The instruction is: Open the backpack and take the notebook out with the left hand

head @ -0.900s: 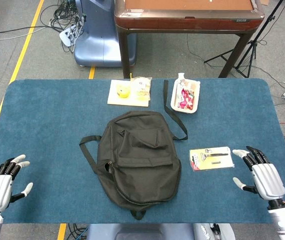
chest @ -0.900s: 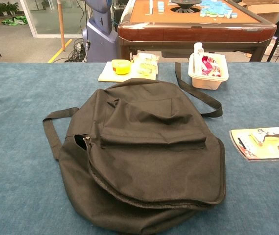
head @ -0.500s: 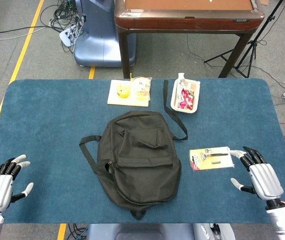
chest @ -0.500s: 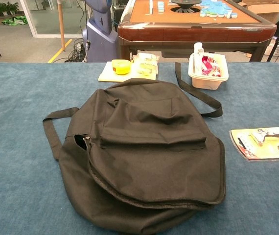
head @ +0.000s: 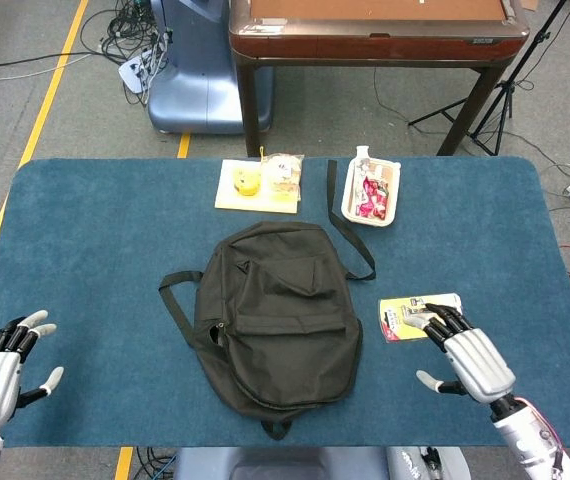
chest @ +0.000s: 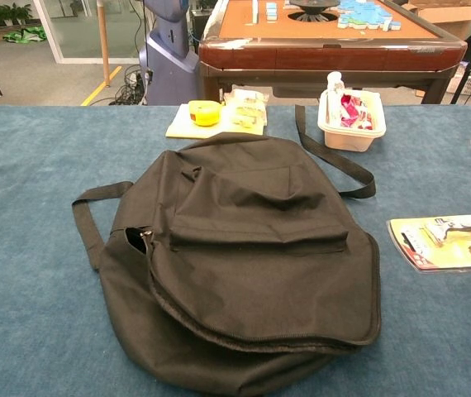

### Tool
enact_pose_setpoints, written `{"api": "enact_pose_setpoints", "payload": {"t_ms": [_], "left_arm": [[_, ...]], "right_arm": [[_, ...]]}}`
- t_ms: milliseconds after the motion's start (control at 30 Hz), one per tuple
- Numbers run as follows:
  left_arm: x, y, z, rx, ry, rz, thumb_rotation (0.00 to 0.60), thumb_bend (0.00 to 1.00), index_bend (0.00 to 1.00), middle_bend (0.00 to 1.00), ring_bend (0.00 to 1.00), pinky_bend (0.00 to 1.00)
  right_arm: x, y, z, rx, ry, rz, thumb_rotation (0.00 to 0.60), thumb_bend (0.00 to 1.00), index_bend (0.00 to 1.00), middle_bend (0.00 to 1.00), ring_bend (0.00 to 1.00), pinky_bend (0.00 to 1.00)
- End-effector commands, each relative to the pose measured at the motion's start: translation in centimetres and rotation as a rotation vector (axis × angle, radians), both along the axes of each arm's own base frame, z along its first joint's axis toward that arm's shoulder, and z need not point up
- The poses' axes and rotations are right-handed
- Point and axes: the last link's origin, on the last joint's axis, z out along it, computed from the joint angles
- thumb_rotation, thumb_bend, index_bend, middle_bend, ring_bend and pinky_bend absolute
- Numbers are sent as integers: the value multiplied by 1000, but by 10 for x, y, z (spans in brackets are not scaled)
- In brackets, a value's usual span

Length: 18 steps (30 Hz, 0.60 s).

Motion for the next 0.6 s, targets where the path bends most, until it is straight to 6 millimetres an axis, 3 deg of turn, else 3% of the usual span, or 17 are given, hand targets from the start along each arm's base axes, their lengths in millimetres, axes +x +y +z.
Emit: {"api": "enact_pose_setpoints", "payload": {"t_ms": [33, 200, 367, 600], "left_arm": [[0, -1, 0, 1, 0, 0, 600, 224, 290, 188, 139, 173], [-1, -2, 1, 2, 0, 4, 600, 224, 290, 188, 139, 173], [-1, -4, 3, 7, 1, 4, 600, 224, 290, 188, 139, 173], [-2, -6, 4, 10, -2, 8, 600, 224, 290, 188, 139, 173]], "right_arm": [[20, -2, -20, 89, -7, 66, 600, 187, 217, 221, 86, 136], [43, -5, -47, 196, -8, 130, 600, 98, 213, 182, 80, 136], [65, -7, -69, 275, -22, 177, 600, 24, 112, 87, 7, 129], [87, -11, -99, 340, -24, 210, 600, 0, 25, 19, 0, 72]]}}
